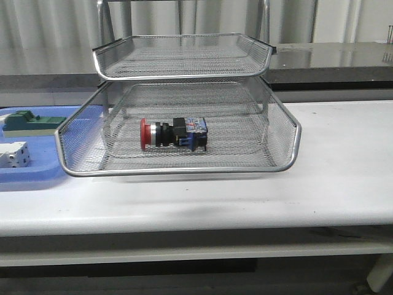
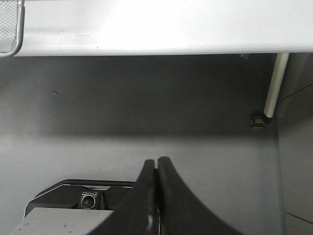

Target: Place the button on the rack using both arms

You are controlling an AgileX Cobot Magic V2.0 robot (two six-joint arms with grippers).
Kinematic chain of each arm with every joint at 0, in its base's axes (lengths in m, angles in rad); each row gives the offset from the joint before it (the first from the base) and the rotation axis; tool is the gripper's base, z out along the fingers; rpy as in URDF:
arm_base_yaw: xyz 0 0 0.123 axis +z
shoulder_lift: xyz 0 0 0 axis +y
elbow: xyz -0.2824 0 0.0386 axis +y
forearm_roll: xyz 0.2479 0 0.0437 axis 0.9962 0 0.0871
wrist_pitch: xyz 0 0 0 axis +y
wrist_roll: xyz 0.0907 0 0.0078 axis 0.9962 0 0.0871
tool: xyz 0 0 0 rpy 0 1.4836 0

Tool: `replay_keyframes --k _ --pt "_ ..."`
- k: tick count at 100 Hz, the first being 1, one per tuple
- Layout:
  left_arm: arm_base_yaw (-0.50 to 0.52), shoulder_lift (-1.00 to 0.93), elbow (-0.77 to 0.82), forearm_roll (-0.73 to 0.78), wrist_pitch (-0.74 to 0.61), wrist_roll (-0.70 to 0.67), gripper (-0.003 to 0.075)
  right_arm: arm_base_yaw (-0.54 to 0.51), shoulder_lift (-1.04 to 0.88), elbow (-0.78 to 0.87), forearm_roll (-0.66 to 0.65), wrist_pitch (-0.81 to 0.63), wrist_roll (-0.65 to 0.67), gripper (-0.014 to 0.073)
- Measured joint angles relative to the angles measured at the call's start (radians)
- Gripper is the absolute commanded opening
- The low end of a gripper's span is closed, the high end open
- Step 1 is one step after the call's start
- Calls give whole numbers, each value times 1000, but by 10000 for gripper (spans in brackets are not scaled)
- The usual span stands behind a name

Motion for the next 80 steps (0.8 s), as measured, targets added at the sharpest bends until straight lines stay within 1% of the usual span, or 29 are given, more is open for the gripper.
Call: replay_keyframes --k 14,18,25,32,36,37,44,46,48,50,57,80 --pt "0 -2 2 -4 -15 0 491 0 0 0 0 0 0 -68" --pt "0 -2 2 -4 -17 0 472 0 0 0 0 0 0 -68" --pt "0 -2 4 -4 -17 0 417 0 0 0 0 0 0 -68" --pt "0 -2 4 -4 -19 0 331 0 0 0 0 0 0 -68" --pt "0 -2 4 -4 -19 0 261 0 0 0 0 0 0 -68" --pt "0 -2 4 -4 -19 0 261 0 0 0 0 0 0 -68" --pt "0 -2 4 -4 -21 0 156 0 0 0 0 0 0 -68" --pt "0 -2 4 -4 -22 0 115 0 0 0 0 0 0 -68" --pt "0 -2 4 -4 -22 0 94 0 0 0 0 0 0 -68" --pt "0 -2 4 -4 -22 0 55 0 0 0 0 0 0 -68" --pt "0 -2 4 -4 -22 0 -20 0 0 0 0 0 0 -68" --pt "0 -2 4 -6 -22 0 -20 0 0 0 0 0 2 -68"
